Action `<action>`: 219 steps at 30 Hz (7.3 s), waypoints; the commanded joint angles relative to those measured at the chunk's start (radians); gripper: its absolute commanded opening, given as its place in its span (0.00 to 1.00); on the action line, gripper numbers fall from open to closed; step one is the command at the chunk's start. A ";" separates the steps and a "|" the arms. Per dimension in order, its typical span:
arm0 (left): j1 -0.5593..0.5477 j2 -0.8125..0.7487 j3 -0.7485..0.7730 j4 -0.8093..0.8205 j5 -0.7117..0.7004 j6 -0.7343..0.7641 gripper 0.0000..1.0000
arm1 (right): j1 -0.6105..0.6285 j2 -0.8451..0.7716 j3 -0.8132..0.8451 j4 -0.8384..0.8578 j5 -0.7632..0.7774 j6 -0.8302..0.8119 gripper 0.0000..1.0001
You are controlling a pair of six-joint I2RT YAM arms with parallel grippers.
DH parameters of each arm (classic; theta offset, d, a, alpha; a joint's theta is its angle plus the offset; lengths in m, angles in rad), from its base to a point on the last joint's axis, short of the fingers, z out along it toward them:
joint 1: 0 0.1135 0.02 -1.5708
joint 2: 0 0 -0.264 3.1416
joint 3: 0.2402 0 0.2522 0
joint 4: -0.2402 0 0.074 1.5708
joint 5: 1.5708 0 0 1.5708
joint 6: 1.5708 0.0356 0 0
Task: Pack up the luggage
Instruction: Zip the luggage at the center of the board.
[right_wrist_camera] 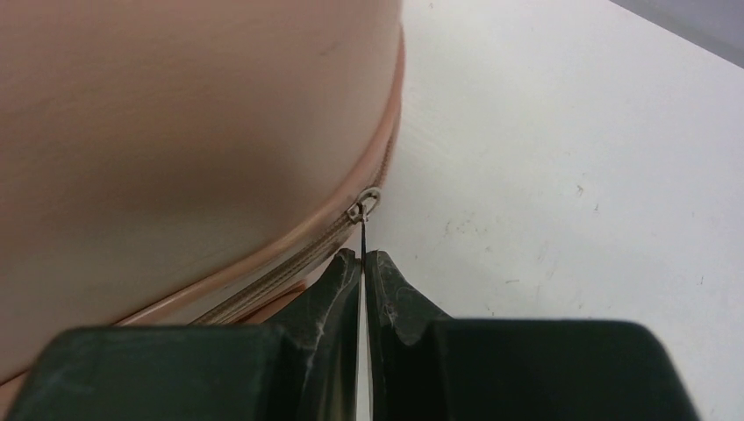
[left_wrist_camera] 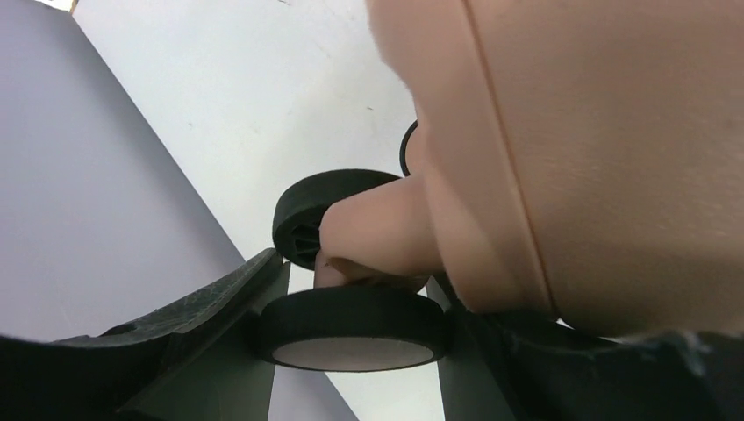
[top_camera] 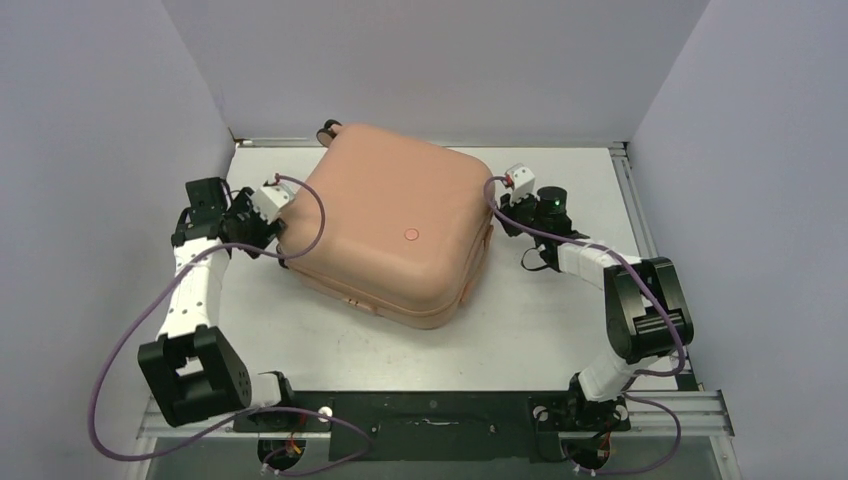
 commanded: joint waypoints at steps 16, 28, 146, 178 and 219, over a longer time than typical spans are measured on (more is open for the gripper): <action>-0.102 0.535 0.622 0.148 -0.534 -0.417 0.72 | 0.131 -0.199 -0.141 0.018 -0.037 0.077 0.05; -0.265 0.213 0.583 0.105 -0.352 -0.518 0.96 | 0.117 -0.212 -0.153 0.017 -0.011 0.070 0.05; -0.571 1.087 1.095 0.275 -0.787 -0.586 0.93 | -0.060 -0.150 -0.039 -0.657 -0.841 -0.460 0.05; -0.577 1.076 1.052 0.283 -0.761 -0.609 0.96 | 0.006 -0.313 -0.170 -0.138 0.059 -0.084 0.05; -1.378 0.235 0.450 0.109 -0.385 -0.467 0.96 | -0.140 -0.166 -0.089 -0.179 -0.305 -0.016 0.05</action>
